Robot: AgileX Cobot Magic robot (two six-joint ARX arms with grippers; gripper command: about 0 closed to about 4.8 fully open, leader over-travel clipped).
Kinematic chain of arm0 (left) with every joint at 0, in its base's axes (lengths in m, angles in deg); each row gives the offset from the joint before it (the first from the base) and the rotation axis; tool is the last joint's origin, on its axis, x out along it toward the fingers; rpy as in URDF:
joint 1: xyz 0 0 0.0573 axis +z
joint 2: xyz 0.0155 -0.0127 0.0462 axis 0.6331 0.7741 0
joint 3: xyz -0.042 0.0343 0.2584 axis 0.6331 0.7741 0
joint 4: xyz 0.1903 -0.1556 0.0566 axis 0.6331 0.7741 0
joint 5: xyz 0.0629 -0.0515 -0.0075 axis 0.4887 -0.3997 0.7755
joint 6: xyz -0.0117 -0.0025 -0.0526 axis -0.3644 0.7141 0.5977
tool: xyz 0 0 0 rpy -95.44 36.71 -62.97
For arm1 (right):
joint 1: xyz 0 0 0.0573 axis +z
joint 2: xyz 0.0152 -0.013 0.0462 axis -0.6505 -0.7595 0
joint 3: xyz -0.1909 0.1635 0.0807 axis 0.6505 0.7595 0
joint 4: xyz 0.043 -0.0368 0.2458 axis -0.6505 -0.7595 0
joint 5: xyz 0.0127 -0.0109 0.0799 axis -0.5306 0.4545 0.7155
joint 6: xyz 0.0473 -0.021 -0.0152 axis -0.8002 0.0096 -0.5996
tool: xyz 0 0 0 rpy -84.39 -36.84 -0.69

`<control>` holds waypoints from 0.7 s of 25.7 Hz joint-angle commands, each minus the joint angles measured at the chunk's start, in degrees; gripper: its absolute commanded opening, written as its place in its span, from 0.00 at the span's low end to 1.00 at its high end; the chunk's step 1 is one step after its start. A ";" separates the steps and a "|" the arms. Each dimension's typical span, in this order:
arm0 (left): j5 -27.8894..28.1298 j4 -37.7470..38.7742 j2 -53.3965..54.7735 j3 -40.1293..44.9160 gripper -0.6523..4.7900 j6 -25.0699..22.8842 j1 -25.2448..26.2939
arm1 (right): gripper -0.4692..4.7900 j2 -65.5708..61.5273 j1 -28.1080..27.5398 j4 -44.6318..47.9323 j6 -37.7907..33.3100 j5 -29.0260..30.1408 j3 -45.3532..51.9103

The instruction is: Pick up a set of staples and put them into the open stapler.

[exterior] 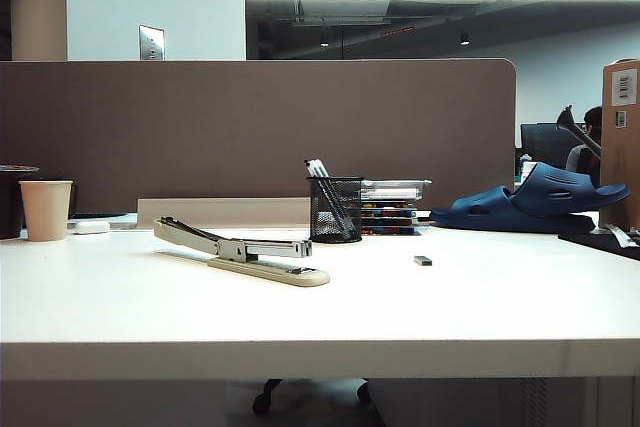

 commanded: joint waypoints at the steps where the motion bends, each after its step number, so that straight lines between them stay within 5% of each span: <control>1: 0.13 -0.68 0.00 -0.07 0.11 0.17 0.04 | 0.07 0.37 0.02 0.96 0.17 0.09 0.31; 18: -0.11 -0.70 0.00 -0.09 0.11 0.20 0.04 | 0.07 0.37 0.09 1.42 -0.39 0.31 0.09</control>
